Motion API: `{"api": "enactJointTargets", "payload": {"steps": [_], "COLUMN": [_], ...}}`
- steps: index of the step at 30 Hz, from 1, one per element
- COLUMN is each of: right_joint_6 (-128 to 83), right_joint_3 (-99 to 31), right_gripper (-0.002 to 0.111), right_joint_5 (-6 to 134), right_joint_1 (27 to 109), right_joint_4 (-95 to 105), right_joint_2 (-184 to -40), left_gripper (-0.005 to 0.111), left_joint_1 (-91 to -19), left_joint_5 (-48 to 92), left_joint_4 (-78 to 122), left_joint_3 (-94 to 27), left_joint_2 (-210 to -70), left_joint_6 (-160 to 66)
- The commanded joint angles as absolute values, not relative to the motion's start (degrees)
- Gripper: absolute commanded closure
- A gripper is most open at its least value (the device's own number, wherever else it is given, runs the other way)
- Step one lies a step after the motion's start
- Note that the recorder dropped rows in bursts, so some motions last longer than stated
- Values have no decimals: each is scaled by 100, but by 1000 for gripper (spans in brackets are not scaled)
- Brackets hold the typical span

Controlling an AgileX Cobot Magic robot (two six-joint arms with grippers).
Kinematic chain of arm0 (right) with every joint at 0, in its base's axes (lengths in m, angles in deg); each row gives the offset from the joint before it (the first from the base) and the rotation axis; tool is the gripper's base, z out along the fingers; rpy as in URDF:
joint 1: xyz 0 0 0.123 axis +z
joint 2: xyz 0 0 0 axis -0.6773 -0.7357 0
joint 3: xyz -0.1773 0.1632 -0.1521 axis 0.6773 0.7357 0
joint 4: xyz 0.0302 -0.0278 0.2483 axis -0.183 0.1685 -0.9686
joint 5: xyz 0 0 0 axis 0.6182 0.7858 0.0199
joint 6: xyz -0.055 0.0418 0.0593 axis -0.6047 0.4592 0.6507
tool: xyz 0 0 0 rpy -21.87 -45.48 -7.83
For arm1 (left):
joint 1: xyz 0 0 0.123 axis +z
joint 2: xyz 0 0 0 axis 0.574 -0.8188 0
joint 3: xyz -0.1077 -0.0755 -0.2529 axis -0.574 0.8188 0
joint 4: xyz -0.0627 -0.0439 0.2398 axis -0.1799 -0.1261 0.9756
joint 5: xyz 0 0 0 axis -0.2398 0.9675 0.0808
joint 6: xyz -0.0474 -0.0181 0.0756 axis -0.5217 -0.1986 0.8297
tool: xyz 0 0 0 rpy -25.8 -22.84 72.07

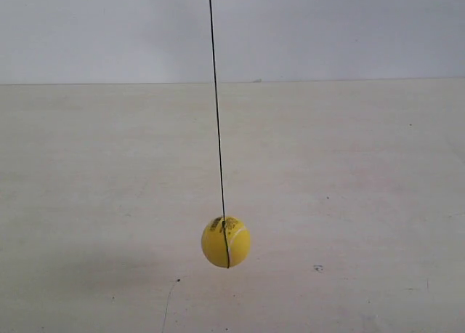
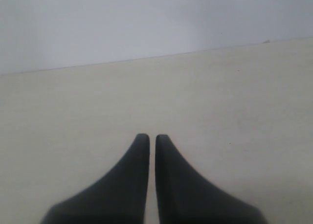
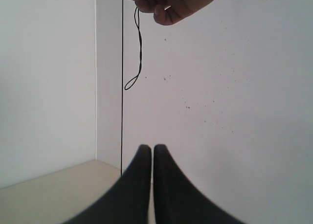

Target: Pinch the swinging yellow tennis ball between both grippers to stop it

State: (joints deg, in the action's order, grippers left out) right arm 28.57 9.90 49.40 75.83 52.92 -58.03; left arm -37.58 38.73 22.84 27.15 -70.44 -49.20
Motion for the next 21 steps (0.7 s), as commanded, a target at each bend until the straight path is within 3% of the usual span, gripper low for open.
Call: {"api": "enactJointTargets", "payload": {"steps": [1, 21], "right_joint_6": [2862, 2862], "right_joint_3": [1010, 1010], "right_gripper": [108, 108], "right_joint_5": [4945, 4978], "right_joint_1": [7586, 7586], "right_joint_4": [5290, 5168], "right_joint_2": [-5792, -5792], "left_gripper": [102, 102], "left_joint_1": [-3737, -3737], "left_joint_5": [3885, 3885], "left_joint_4": [2287, 2287], "left_joint_3": [2738, 2738], "left_joint_2": [-7031, -7031], "left_joint_6": [-4972, -4972]}}
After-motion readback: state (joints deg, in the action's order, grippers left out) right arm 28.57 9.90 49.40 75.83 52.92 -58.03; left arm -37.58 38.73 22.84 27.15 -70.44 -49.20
